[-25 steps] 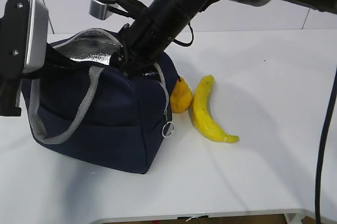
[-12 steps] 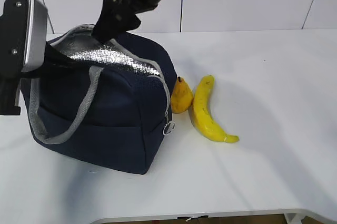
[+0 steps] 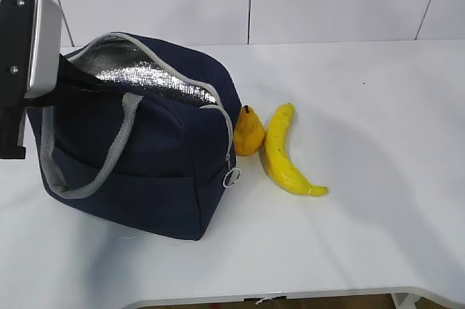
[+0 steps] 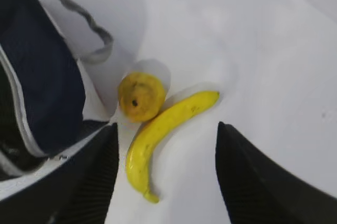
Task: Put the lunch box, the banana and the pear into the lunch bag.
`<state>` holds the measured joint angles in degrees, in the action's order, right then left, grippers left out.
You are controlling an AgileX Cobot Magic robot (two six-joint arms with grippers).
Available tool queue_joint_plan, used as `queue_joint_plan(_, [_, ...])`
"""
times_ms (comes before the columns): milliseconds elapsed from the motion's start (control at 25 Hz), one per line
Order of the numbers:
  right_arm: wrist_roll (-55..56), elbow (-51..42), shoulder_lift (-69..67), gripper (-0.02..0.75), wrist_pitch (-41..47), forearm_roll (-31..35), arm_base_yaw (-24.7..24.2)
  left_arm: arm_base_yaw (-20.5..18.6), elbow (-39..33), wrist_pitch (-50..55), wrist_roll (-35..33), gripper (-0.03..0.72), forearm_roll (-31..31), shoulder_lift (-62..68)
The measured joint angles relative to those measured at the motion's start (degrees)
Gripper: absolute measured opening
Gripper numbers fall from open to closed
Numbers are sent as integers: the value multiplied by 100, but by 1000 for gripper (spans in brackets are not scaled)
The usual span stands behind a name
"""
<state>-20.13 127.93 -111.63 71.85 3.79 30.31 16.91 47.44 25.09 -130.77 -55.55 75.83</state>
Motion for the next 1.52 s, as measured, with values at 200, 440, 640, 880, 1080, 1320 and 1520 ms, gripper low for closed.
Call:
queue_joint_plan(200, [533, -814, 614, 480, 0, -591, -153, 0, 0, 48, 0, -12, 0, -95])
queue_joint_plan(440, [723, -2191, 1025, 480, 0, -260, -443, 0, 0, 60, 0, -12, 10, -119])
queue_joint_plan(640, [849, -3213, 1119, 480, -174, 114, -508, 0, 0, 60, 0, -12, 21, -123])
queue_joint_plan(880, [863, -4483, 1395, 480, -1408, 519, -508, 0, 0, 72, 0, -12, 31, -123])
queue_joint_plan(1080, [867, -5342, 1408, 480, -2421, 721, -508, 0, 0, 72, 0, -12, 42, -123])
queue_joint_plan(1320, [876, -5917, 1408, 480, -3652, 764, -508, 0, 0, 72, 0, -12, 42, -123])
queue_joint_plan(1520, [876, -6040, 1342, 483, -4051, 899, -508, 0, 0, 72, 0, -12, 42, -123])
